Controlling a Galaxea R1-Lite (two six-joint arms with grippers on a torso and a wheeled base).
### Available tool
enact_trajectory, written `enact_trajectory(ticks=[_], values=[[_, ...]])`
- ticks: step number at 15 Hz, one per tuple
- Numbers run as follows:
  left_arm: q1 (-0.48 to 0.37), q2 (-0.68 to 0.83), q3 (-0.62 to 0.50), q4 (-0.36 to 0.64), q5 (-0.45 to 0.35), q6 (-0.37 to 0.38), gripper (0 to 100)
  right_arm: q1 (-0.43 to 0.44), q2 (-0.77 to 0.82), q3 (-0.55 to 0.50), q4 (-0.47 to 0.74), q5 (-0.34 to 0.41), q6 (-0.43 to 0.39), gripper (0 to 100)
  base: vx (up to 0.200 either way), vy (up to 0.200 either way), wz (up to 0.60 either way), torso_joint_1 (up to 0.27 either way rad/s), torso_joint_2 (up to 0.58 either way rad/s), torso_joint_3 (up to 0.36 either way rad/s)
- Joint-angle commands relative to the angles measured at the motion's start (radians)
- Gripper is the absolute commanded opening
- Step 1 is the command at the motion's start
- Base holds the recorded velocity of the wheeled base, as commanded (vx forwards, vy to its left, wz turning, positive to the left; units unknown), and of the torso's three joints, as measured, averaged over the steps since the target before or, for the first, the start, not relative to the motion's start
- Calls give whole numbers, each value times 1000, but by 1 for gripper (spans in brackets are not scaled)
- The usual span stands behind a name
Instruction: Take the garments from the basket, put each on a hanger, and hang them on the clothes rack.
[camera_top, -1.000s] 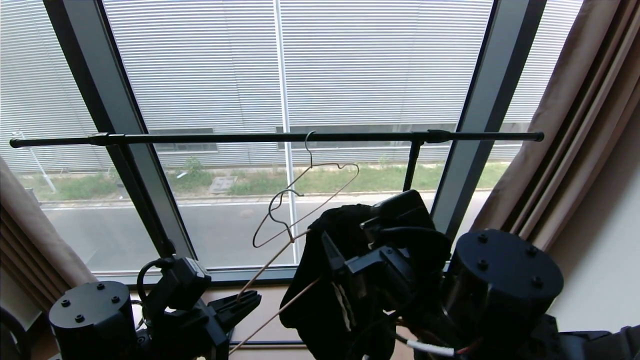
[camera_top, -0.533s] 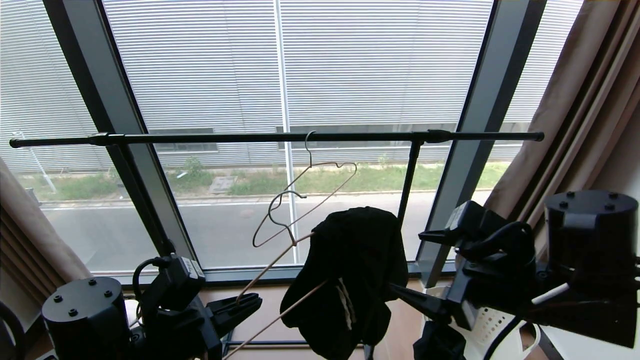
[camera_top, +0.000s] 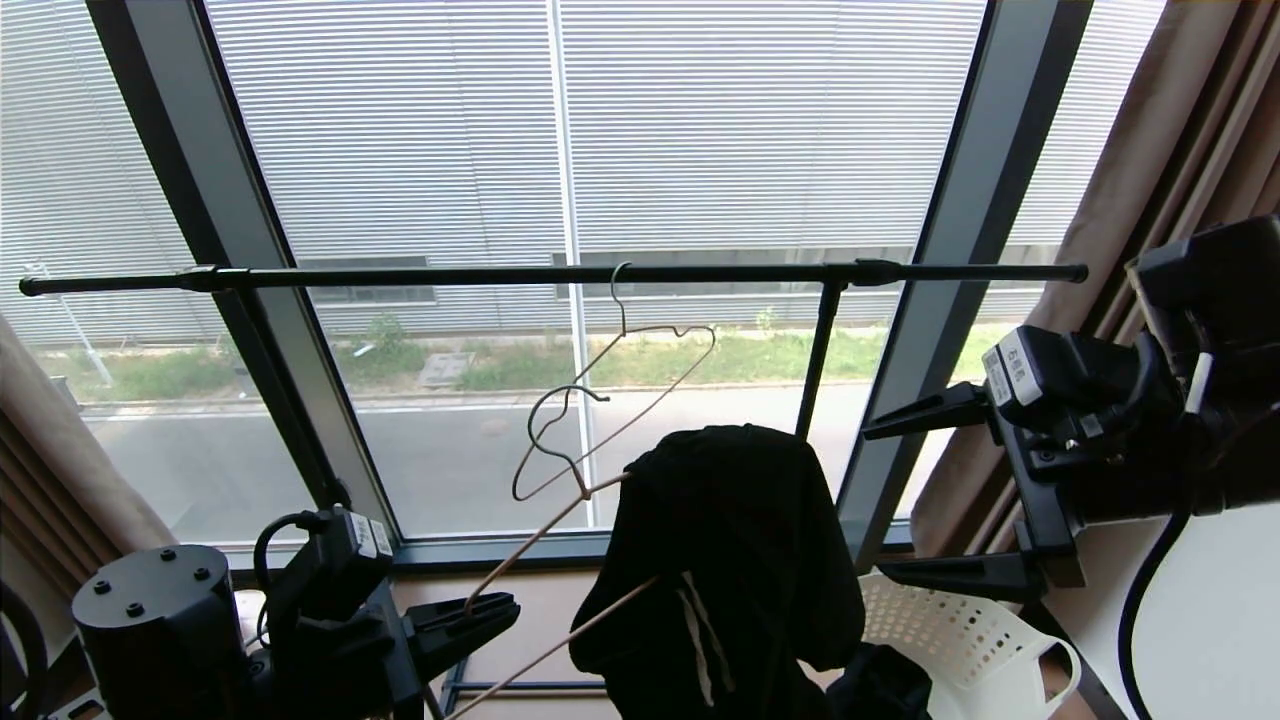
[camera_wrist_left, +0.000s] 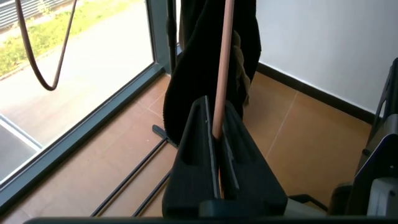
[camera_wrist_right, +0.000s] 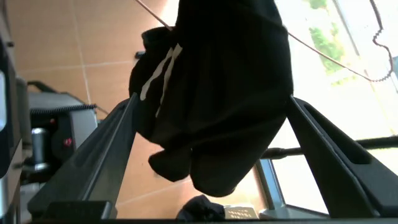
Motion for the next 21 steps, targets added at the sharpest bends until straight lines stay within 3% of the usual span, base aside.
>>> enact_trajectory(ticks=[1,4,11,13,21], values=[[-14,4,0,-1,1,2,0,-2,163,-265,250,39,-72,100,0,0,0,0,0,0],[-40,2,0,-1,1,2,0,27,253,-391,295,40,-69,100,0,0,0,0,0,0],[-74,-5,0,-1,-19,-9,0,30,276,-401,295,42,-64,100,0,0,0,0,0,0],[20,13,0,-1,-176,-8,0,45,287,-406,289,42,-62,100,0,0,0,0,0,0],[29,24,0,-1,-231,17,0,128,321,-386,313,17,-43,100,0,0,0,0,0,0]])
